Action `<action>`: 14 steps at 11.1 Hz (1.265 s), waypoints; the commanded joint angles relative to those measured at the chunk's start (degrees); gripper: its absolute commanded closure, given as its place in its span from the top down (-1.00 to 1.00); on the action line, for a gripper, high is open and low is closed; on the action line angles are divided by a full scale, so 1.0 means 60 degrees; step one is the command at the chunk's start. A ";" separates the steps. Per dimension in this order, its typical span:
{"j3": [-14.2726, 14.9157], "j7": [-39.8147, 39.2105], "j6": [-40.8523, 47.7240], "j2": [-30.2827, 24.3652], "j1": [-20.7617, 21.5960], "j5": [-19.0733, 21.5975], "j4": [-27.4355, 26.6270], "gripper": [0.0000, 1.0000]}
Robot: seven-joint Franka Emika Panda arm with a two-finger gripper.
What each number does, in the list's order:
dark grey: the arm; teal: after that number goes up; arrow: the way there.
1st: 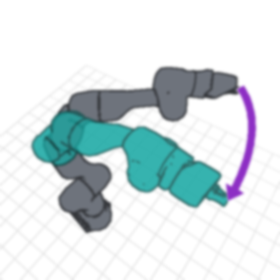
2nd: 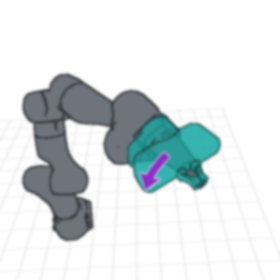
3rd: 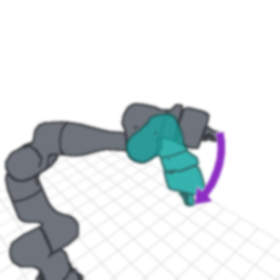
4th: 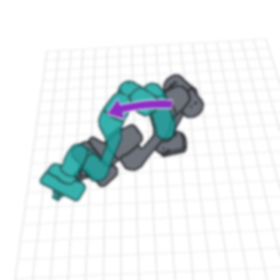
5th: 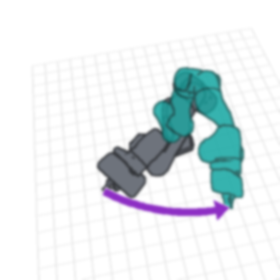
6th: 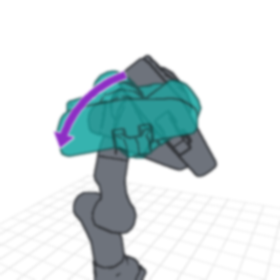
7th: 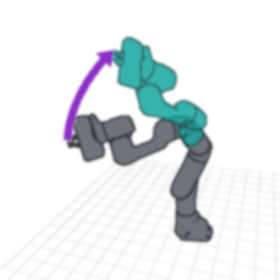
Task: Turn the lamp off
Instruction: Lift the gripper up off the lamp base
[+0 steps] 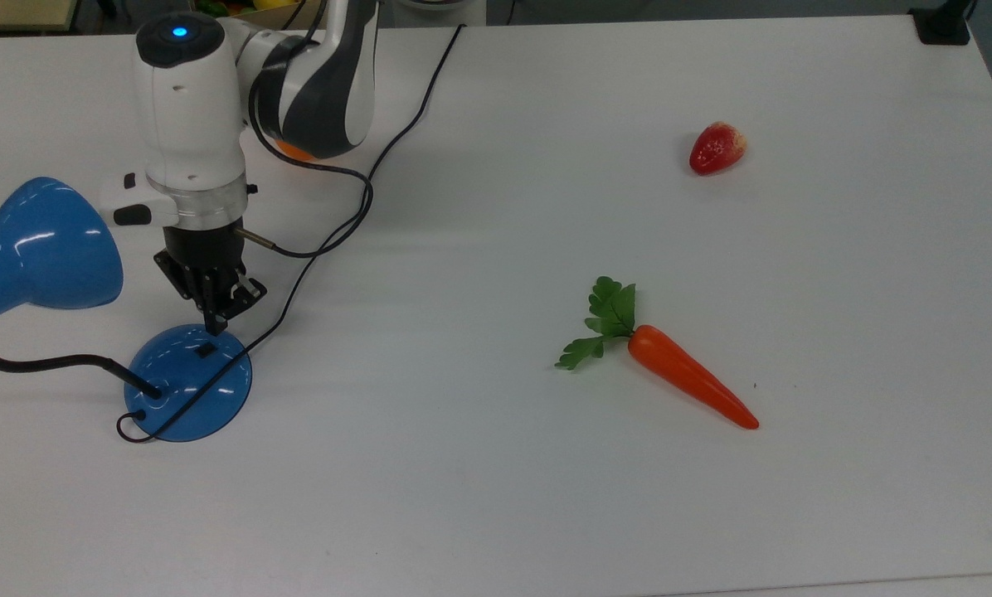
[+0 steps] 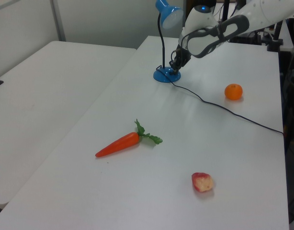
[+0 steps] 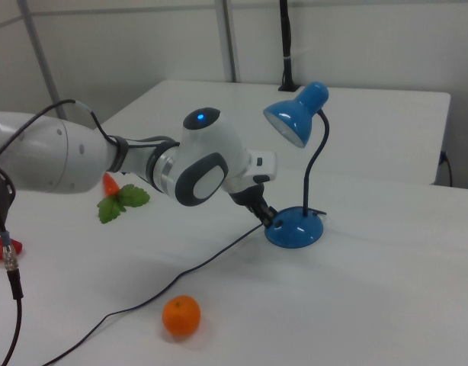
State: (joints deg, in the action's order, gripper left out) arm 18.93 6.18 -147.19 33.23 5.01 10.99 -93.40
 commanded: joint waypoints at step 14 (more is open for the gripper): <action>-0.0006 -0.1028 0.7008 -0.2534 -0.0014 -0.0264 0.0787 -0.97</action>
State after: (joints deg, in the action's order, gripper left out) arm 18.93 3.08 -111.59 19.94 5.09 10.17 -90.24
